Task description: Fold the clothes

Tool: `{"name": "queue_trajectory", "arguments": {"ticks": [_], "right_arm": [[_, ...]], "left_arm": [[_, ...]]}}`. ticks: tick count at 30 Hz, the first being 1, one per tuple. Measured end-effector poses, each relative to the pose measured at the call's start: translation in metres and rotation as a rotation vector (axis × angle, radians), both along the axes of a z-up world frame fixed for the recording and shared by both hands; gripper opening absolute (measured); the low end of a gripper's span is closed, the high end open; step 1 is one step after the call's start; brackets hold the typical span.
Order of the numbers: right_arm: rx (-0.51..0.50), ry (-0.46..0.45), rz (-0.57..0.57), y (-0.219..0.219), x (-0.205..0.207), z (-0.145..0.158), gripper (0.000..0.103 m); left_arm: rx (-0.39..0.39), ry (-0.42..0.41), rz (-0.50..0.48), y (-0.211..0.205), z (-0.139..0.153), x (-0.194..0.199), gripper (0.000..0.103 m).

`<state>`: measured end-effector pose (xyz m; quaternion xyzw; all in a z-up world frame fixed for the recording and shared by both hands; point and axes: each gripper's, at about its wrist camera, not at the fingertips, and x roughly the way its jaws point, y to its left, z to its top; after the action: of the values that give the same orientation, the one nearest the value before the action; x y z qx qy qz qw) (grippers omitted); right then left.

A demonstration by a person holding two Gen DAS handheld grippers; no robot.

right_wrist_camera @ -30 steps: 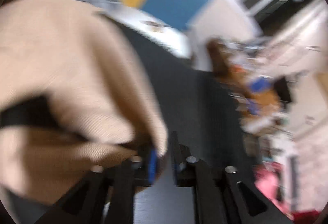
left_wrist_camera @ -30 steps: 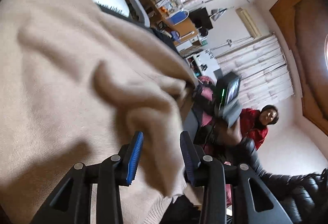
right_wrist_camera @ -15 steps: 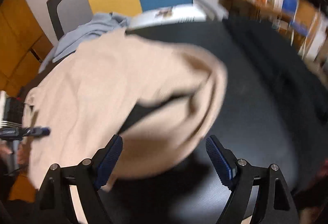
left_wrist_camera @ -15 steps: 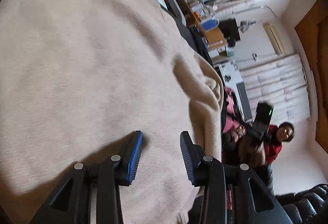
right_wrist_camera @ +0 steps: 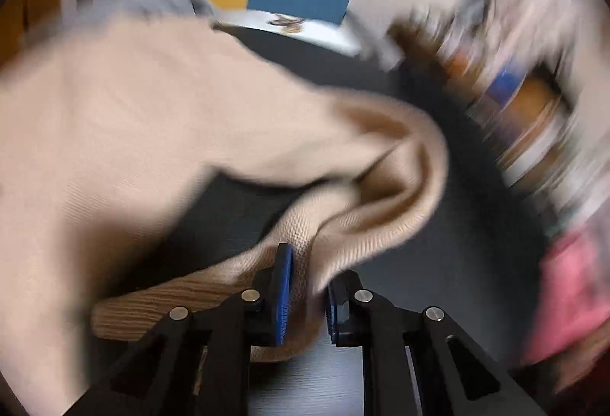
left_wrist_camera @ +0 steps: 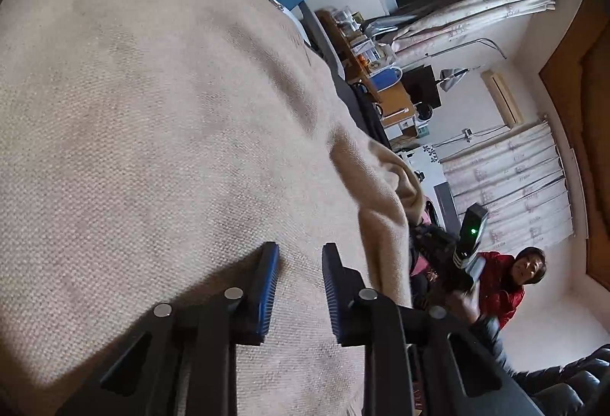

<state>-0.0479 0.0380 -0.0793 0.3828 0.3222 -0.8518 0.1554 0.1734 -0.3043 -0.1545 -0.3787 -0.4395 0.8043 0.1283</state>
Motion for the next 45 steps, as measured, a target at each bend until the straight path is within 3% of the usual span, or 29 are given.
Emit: {"name": "queue_trajectory", "arguments": {"ticks": [2, 3, 4, 5, 6, 9, 12, 14, 17, 19, 23, 26, 28, 29, 32, 35, 38, 40, 43, 45], "right_arm": [[0.175, 0.094, -0.061, 0.027, -0.024, 0.01, 0.014], [0.262, 0.141, -0.092, 0.041, -0.036, 0.015, 0.024], [0.3, 0.165, -0.169, 0.061, -0.048, 0.027, 0.045], [0.278, 0.174, -0.269, 0.087, -0.06, 0.045, 0.058], [0.239, 0.183, -0.31, 0.097, -0.064, 0.056, 0.076], [-0.03, 0.21, -0.362, 0.12, -0.046, 0.098, 0.086], [-0.331, 0.056, -0.239, 0.102, -0.016, 0.097, 0.095], [-0.53, -0.05, -0.151, 0.09, 0.004, 0.096, 0.095], [-0.76, -0.3, 0.027, 0.035, 0.026, 0.08, 0.095], [-0.821, -0.416, 0.135, -0.008, 0.041, 0.067, 0.095], [-0.767, -0.581, 0.279, -0.068, 0.077, 0.044, 0.095], [-0.639, -0.652, 0.35, -0.077, 0.102, 0.024, 0.095], [-0.565, -0.643, 0.353, -0.065, 0.107, 0.01, 0.095], [-0.524, -0.62, 0.354, -0.055, 0.109, 0.005, 0.095], [-0.394, -0.521, 0.316, -0.018, 0.112, -0.002, 0.096], [-0.369, -0.503, 0.272, 0.018, 0.106, -0.004, 0.096], [-0.394, -0.544, 0.227, 0.038, 0.1, 0.002, 0.096], [-0.487, -0.601, 0.184, 0.049, 0.085, 0.011, 0.097], [-0.621, -0.597, 0.115, 0.075, 0.072, 0.029, 0.102], [-0.696, -0.584, 0.069, 0.092, 0.062, 0.037, 0.103]], "left_arm": [[-0.007, 0.005, 0.0, 0.0, 0.0, 0.0, 0.021], [-0.011, 0.007, 0.0, -0.001, 0.0, -0.001, 0.021], [-0.012, 0.009, 0.0, 0.0, 0.0, -0.002, 0.021], [-0.011, 0.01, 0.001, 0.001, 0.0, -0.004, 0.021], [-0.009, 0.011, 0.002, 0.003, 0.0, -0.006, 0.021], [0.0, 0.005, 0.007, 0.006, 0.0, -0.013, 0.021], [0.0, 0.001, 0.011, 0.004, 0.0, -0.009, 0.021], [-0.004, -0.004, 0.022, 0.004, 0.001, -0.007, 0.021], [-0.03, -0.011, 0.032, 0.004, 0.004, -0.001, 0.024], [-0.071, -0.012, 0.037, 0.008, 0.01, -0.002, 0.027], [-0.159, -0.012, 0.04, 0.012, 0.018, 0.003, 0.032], [-0.167, -0.019, 0.057, 0.006, 0.016, 0.005, 0.031], [-0.186, -0.03, 0.074, 0.001, 0.013, 0.011, 0.026], [-0.201, -0.041, 0.08, 0.002, 0.013, 0.014, 0.02], [-0.216, -0.041, 0.095, 0.007, 0.01, 0.028, 0.016], [-0.198, -0.064, 0.121, 0.011, 0.007, 0.035, 0.006], [-0.192, -0.071, 0.132, 0.015, 0.007, 0.041, 0.006], [-0.194, -0.077, 0.139, 0.016, 0.01, 0.043, 0.006], [-0.204, -0.084, 0.146, 0.018, 0.016, 0.045, 0.02], [-0.256, -0.075, 0.136, 0.02, 0.026, 0.041, 0.022]]}}
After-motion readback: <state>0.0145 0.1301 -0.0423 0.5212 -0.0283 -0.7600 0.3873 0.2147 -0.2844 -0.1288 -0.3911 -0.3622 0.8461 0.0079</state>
